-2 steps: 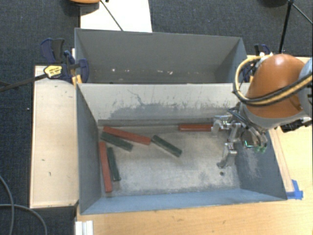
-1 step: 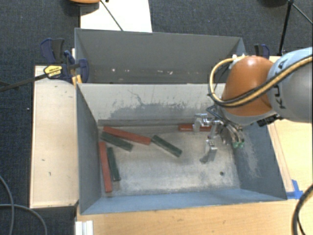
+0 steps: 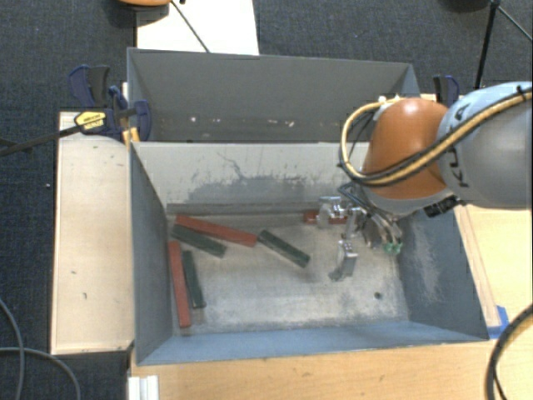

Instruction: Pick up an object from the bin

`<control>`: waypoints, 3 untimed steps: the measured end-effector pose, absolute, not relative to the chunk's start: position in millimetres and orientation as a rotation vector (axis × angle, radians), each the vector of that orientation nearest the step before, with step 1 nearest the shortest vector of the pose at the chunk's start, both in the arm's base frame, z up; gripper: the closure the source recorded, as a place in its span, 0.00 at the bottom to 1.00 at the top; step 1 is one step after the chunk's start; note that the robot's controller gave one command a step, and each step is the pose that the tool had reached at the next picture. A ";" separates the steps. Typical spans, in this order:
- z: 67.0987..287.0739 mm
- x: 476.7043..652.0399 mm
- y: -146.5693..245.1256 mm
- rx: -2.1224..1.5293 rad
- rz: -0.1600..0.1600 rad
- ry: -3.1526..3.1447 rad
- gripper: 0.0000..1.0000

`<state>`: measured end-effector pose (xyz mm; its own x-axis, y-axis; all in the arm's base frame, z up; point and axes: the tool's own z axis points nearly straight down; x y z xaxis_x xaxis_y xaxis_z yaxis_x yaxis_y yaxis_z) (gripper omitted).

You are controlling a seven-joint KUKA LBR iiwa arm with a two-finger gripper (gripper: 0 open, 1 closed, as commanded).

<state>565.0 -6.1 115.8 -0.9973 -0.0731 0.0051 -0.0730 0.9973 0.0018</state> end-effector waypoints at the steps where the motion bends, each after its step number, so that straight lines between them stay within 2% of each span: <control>1: 97.7 572.3 35.0 0.078 0.000 -3.151 0.00; 2: 73.4 583.8 14.6 0.172 0.001 -3.142 1.00; 3: 73.4 583.6 15.9 0.175 0.000 -3.142 1.00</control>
Offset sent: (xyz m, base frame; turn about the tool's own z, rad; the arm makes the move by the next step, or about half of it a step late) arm 0.0176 0.0223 -0.0430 -0.0391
